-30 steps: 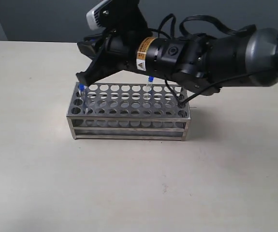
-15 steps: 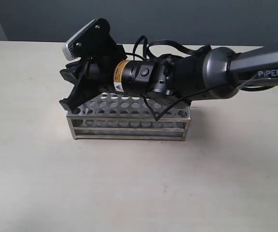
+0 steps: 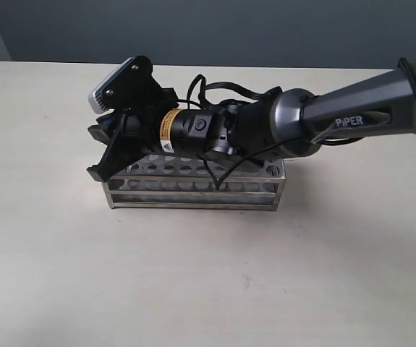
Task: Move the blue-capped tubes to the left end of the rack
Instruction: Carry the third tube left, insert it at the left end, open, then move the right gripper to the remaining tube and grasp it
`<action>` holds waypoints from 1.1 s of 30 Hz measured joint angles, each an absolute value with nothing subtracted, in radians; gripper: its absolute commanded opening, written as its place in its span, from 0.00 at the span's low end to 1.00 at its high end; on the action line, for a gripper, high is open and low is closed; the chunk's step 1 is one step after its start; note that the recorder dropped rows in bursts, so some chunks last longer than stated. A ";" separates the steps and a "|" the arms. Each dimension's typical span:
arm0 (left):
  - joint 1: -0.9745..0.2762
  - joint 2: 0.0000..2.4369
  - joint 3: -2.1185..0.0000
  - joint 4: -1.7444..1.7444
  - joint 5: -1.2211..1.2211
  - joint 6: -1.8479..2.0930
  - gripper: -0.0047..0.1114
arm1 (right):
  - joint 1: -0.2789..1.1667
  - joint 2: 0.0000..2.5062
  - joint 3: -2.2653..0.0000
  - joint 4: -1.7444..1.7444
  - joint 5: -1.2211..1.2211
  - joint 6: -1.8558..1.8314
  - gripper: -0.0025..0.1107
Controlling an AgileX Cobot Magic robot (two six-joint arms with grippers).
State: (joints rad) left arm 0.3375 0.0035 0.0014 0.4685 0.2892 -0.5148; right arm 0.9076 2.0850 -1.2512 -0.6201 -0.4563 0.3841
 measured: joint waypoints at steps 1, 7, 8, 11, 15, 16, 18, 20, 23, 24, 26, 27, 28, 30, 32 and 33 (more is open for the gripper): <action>0.338 0.004 0.001 0.469 0.289 -0.515 0.05 | 0.908 2.090 -1.264 -0.623 -0.451 0.386 0.23; 0.338 0.004 0.001 0.469 0.289 -0.515 0.05 | 0.909 2.090 -1.278 -0.654 -0.405 0.404 0.29; 0.338 0.004 0.001 0.469 0.289 -0.515 0.05 | 0.909 2.086 -1.278 -0.654 -0.387 0.410 0.29; 0.338 0.004 0.001 0.469 0.289 -0.515 0.05 | 0.909 2.042 -1.278 -0.650 -0.304 0.414 0.29; 0.338 0.004 0.001 0.469 0.289 -0.515 0.05 | 0.889 1.942 -1.278 -0.652 -0.265 0.414 0.29; 0.338 0.004 0.001 0.469 0.289 -0.515 0.05 | 0.876 1.912 -1.278 -0.652 -0.265 0.414 0.29; 0.338 0.004 0.001 0.469 0.289 -0.515 0.05 | 0.835 1.856 -1.278 -0.652 -0.264 0.416 0.29; 0.338 0.004 0.001 0.469 0.289 -0.515 0.05 | 0.782 1.816 -1.275 -0.652 -0.258 0.417 0.29; 0.338 0.004 0.001 0.469 0.289 -0.515 0.05 | 0.701 1.783 -1.235 -0.639 -0.258 0.418 0.29; 0.338 0.004 0.001 0.469 0.289 -0.515 0.05 | 0.675 1.778 -1.213 -0.630 -0.258 0.418 0.29; 0.338 0.004 0.001 0.469 0.289 -0.515 0.05 | 0.631 1.776 -1.158 -0.609 -0.273 0.418 0.29; 0.338 0.004 0.001 0.469 0.289 -0.515 0.05 | 0.611 1.776 -1.128 -0.601 -0.285 0.419 0.29; 0.338 0.004 0.001 0.469 0.289 -0.515 0.05 | 0.597 1.776 -1.104 -0.599 -0.295 0.421 0.29; 0.338 0.004 0.001 0.469 0.289 -0.515 0.05 | 0.580 1.776 -1.052 -0.597 -0.312 0.421 0.29; 0.338 0.004 0.001 0.469 0.289 -0.515 0.05 | 0.576 1.776 -1.022 -0.594 -0.322 0.423 0.29; 0.338 0.004 0.001 0.469 0.289 -0.515 0.05 | 0.576 1.776 -1.016 -0.594 -0.326 0.423 0.29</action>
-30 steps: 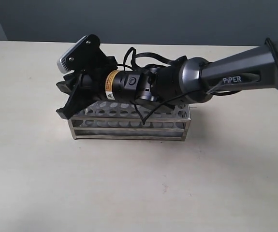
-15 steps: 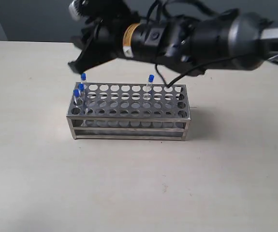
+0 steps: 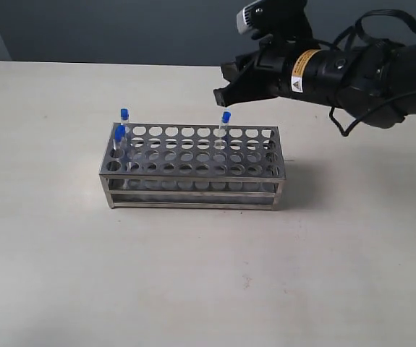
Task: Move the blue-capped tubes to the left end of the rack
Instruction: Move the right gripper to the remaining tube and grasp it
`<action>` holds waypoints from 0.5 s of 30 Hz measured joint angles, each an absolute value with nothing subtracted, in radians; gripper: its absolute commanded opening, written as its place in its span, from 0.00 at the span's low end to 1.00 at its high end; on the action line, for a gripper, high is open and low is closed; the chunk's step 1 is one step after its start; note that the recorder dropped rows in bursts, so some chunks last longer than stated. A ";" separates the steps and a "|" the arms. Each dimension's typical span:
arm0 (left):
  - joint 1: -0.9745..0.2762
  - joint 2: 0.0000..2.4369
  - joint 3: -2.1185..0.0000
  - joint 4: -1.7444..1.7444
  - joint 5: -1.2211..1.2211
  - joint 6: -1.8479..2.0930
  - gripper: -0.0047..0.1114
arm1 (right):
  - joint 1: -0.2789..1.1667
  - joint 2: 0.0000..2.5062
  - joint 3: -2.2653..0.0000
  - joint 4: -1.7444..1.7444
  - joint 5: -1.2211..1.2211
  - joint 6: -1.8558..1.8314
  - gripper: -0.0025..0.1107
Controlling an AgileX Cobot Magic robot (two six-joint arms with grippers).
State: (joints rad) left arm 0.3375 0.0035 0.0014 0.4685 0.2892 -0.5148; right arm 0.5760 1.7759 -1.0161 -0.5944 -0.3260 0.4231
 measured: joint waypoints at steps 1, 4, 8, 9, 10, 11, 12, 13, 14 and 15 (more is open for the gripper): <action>0.338 0.004 0.001 0.469 0.289 -0.515 0.05 | 0.576 1.778 -1.010 -0.594 -0.334 0.423 0.29; 0.338 0.004 0.001 0.469 0.289 -0.515 0.05 | 0.575 1.804 -1.009 -0.591 -0.376 0.423 0.34; 0.338 0.004 0.001 0.469 0.289 -0.515 0.05 | 0.575 1.870 -1.009 -0.578 -0.404 0.441 0.46; 0.338 0.004 0.001 0.469 0.289 -0.515 0.05 | 0.575 1.884 -1.009 -0.572 -0.404 0.443 0.46; 0.338 0.004 0.001 0.469 0.289 -0.515 0.05 | 0.575 1.893 -1.006 -0.566 -0.404 0.444 0.46; 0.338 0.004 0.001 0.469 0.289 -0.515 0.05 | 0.575 1.904 -1.006 -0.559 -0.406 0.445 0.46; 0.338 0.004 0.001 0.469 0.289 -0.515 0.05 | 0.575 1.910 -1.006 -0.551 -0.406 0.445 0.46; 0.338 0.004 0.001 0.469 0.289 -0.515 0.05 | 0.575 1.915 -1.006 -0.543 -0.409 0.445 0.46; 0.338 0.004 0.001 0.469 0.289 -0.515 0.05 | 0.575 1.917 -1.006 -0.536 -0.411 0.447 0.46; 0.338 0.004 0.001 0.469 0.289 -0.515 0.05 | 0.575 1.921 -1.006 -0.534 -0.414 0.447 0.46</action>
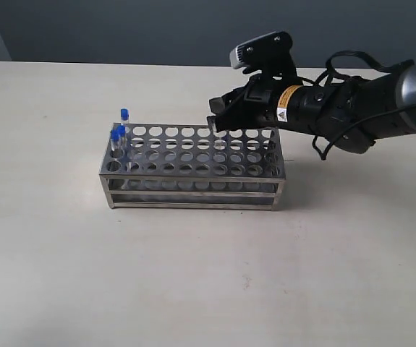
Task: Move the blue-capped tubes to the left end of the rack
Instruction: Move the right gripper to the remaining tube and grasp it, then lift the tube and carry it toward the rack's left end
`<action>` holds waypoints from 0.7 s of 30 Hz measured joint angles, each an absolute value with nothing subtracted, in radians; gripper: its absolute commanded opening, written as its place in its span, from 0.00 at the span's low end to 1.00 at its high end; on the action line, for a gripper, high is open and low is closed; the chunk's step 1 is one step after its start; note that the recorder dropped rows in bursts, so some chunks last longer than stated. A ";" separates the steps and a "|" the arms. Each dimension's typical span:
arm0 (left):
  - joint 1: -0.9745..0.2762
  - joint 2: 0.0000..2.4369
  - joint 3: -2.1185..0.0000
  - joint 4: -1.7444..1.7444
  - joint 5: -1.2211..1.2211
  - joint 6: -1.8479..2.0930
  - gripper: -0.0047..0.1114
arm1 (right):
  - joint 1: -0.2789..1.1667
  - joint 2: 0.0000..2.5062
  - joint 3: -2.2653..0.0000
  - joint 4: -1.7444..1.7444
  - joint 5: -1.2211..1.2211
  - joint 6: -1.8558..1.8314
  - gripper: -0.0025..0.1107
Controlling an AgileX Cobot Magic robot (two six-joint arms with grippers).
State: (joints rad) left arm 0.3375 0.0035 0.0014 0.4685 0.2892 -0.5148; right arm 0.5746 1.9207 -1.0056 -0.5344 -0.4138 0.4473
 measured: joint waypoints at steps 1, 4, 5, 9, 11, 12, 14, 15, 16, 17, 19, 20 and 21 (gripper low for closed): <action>0.338 0.004 0.001 0.469 0.289 -0.515 0.05 | 0.575 1.923 -1.006 -0.532 -0.419 0.447 0.46; 0.338 0.004 0.001 0.469 0.289 -0.515 0.05 | 0.575 1.937 -1.006 -0.530 -0.426 0.449 0.46; 0.338 0.004 0.001 0.469 0.289 -0.515 0.05 | 0.575 1.945 -1.006 -0.530 -0.428 0.449 0.46; 0.338 0.004 0.001 0.469 0.289 -0.515 0.05 | 0.575 1.967 -1.006 -0.530 -0.428 0.449 0.36; 0.338 0.004 0.001 0.469 0.289 -0.515 0.05 | 0.575 1.972 -1.006 -0.530 -0.433 0.451 0.23; 0.338 0.004 0.001 0.469 0.289 -0.515 0.05 | 0.575 1.972 -1.006 -0.532 -0.435 0.451 0.17; 0.338 0.004 0.001 0.469 0.289 -0.515 0.05 | 0.581 1.972 -1.006 -0.537 -0.443 0.453 0.03; 0.338 0.004 0.001 0.469 0.289 -0.515 0.05 | 0.583 1.972 -1.006 -0.540 -0.448 0.453 0.02; 0.338 0.004 0.001 0.469 0.289 -0.515 0.05 | 0.585 1.972 -1.006 -0.542 -0.453 0.454 0.02; 0.338 0.004 0.001 0.469 0.289 -0.515 0.05 | 0.585 1.972 -1.006 -0.542 -0.453 0.456 0.02; 0.338 0.004 0.001 0.469 0.289 -0.515 0.05 | 0.585 1.970 -1.006 -0.551 -0.455 0.456 0.02; 0.338 0.004 0.001 0.469 0.289 -0.515 0.05 | 0.585 1.965 -1.006 -0.559 -0.455 0.456 0.02; 0.338 0.004 0.001 0.469 0.289 -0.515 0.05 | 0.585 1.956 -1.006 -0.563 -0.453 0.456 0.02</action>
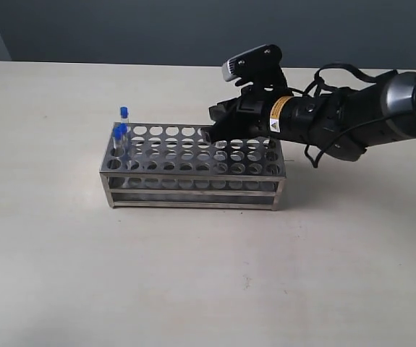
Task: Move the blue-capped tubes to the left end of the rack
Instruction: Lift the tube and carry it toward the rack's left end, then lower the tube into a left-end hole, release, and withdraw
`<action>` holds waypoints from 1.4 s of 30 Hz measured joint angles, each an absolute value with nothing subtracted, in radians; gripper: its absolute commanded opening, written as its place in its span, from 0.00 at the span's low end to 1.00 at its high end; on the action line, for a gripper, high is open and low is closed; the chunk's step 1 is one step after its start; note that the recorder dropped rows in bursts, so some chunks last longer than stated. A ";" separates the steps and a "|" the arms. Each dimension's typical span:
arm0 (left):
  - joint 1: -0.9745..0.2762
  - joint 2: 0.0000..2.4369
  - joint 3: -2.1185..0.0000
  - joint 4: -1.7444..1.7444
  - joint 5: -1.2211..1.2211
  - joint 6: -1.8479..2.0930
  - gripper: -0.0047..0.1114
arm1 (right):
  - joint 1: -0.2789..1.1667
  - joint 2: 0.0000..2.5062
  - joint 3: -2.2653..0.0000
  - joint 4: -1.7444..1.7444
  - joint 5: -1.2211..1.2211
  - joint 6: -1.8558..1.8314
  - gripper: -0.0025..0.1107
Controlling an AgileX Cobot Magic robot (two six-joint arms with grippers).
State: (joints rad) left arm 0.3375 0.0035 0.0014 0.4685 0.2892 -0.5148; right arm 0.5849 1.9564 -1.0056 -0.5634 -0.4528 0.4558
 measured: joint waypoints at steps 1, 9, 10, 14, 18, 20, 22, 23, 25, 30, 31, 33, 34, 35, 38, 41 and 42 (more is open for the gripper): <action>0.338 0.004 0.001 0.469 0.289 -0.515 0.05 | 0.585 1.946 -1.006 -0.565 -0.451 0.456 0.02; 0.338 0.004 0.001 0.469 0.289 -0.515 0.05 | 0.581 1.788 -1.004 -0.579 -0.441 0.454 0.01; 0.338 0.004 0.001 0.469 0.289 -0.515 0.05 | 0.583 1.772 -1.004 -0.585 -0.441 0.454 0.01; 0.338 0.004 0.001 0.469 0.289 -0.515 0.05 | 0.630 1.723 -1.004 -0.606 -0.448 0.452 0.01; 0.338 0.004 0.001 0.469 0.289 -0.515 0.05 | 0.719 1.720 -1.004 -0.618 -0.465 0.452 0.01; 0.338 0.004 0.001 0.469 0.289 -0.515 0.05 | 0.767 1.722 -1.004 -0.618 -0.474 0.452 0.01; 0.338 0.004 0.001 0.469 0.289 -0.515 0.05 | 0.805 1.732 -1.004 -0.623 -0.483 0.448 0.01; 0.338 0.004 0.001 0.469 0.289 -0.515 0.05 | 0.823 1.738 -1.004 -0.626 -0.483 0.445 0.01; 0.338 0.004 0.001 0.469 0.289 -0.515 0.05 | 0.849 1.754 -1.004 -0.628 -0.487 0.429 0.01; 0.338 0.004 0.001 0.469 0.289 -0.515 0.05 | 0.875 1.790 -1.028 -0.629 -0.495 0.419 0.01; 0.338 0.004 0.001 0.469 0.289 -0.515 0.05 | 0.877 1.799 -1.041 -0.632 -0.494 0.418 0.01; 0.338 0.004 0.001 0.469 0.289 -0.515 0.05 | 0.885 1.821 -1.071 -0.645 -0.494 0.418 0.01; 0.338 0.004 0.001 0.469 0.289 -0.515 0.05 | 0.890 1.829 -1.084 -0.649 -0.495 0.418 0.01; 0.338 0.004 0.001 0.469 0.289 -0.515 0.05 | 0.895 1.841 -1.099 -0.656 -0.495 0.418 0.01; 0.338 0.004 0.001 0.469 0.289 -0.515 0.05 | 0.911 1.870 -1.132 -0.681 -0.493 0.422 0.01; 0.338 0.004 0.001 0.469 0.289 -0.515 0.05 | 0.924 1.888 -1.151 -0.707 -0.487 0.436 0.01; 0.338 0.004 0.001 0.469 0.289 -0.515 0.05 | 0.927 1.893 -1.154 -0.716 -0.480 0.441 0.01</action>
State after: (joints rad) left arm 0.3375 0.0035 0.0014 0.4685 0.2892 -0.5148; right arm 0.9269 1.8931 -1.1539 -0.7163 -0.4798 0.4410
